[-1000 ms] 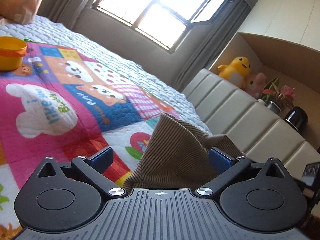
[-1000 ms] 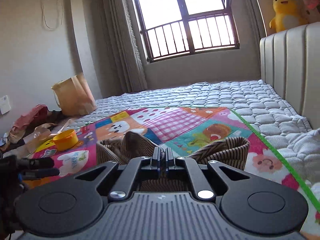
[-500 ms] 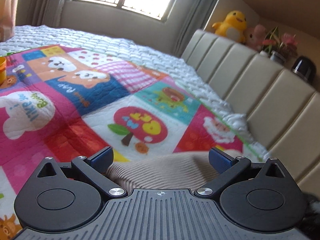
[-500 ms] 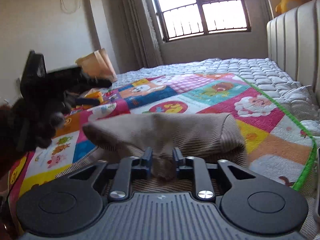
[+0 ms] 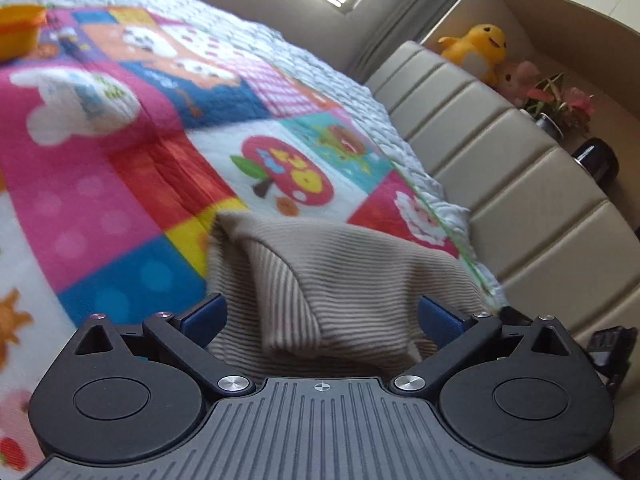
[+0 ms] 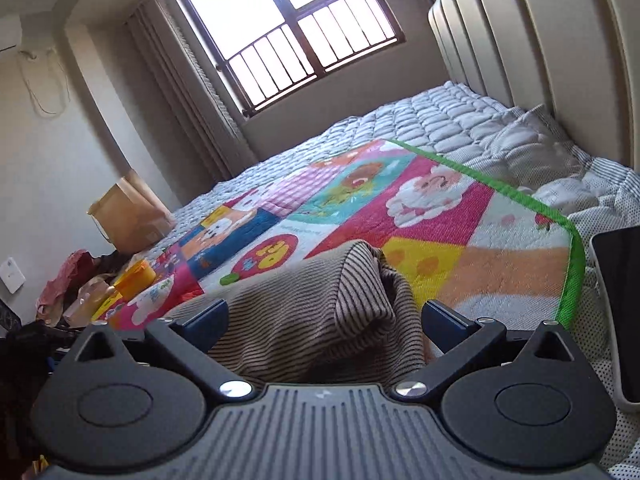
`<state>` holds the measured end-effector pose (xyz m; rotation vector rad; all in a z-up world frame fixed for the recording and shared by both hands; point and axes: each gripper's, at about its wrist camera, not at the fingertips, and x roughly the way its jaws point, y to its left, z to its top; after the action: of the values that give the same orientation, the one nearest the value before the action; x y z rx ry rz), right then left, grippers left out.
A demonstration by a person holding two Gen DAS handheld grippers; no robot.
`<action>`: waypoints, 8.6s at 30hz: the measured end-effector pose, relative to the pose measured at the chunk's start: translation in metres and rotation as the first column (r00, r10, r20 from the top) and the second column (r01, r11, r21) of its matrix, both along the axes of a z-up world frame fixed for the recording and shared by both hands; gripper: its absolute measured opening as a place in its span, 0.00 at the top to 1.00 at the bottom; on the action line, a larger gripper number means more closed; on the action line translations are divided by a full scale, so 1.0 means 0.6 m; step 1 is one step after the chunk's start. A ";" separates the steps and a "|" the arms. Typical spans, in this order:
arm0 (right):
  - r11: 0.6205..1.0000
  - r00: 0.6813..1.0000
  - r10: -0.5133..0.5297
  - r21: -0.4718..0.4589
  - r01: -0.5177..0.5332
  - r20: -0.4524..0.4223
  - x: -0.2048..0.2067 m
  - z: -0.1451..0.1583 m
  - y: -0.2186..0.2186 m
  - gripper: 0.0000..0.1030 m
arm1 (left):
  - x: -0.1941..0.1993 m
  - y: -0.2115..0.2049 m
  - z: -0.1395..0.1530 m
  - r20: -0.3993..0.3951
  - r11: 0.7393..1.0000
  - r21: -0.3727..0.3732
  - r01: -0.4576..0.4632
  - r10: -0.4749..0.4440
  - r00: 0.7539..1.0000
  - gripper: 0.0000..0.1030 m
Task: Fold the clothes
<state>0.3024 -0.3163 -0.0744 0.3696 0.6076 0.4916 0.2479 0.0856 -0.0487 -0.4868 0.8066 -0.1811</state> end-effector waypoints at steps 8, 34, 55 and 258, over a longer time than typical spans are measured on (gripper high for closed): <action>0.995 0.997 0.027 -0.093 -0.033 -0.069 0.057 -0.042 0.070 0.58 | 0.024 -0.017 -0.019 -0.004 0.985 -0.170 -0.004 0.004 1.000 0.31; 0.986 0.997 0.011 -0.165 0.002 0.077 -0.160 -0.028 -0.002 0.15 | -0.159 -0.023 0.038 0.069 0.990 0.143 0.006 -0.016 0.998 0.39; 0.932 0.995 -0.089 -0.348 0.100 0.047 -0.067 -0.052 0.021 0.00 | -0.116 -0.018 -0.025 -0.030 0.976 -0.218 0.005 -0.012 0.999 0.09; 0.290 0.626 0.779 -0.860 -0.420 -0.043 -0.308 0.206 0.349 0.73 | -0.094 0.046 -0.008 0.102 0.872 0.318 0.373 -0.422 0.901 0.00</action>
<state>0.1174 -0.1071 0.0490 -0.9470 0.4962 0.9514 0.1917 0.1134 -0.0533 -0.0165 0.7440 -0.4746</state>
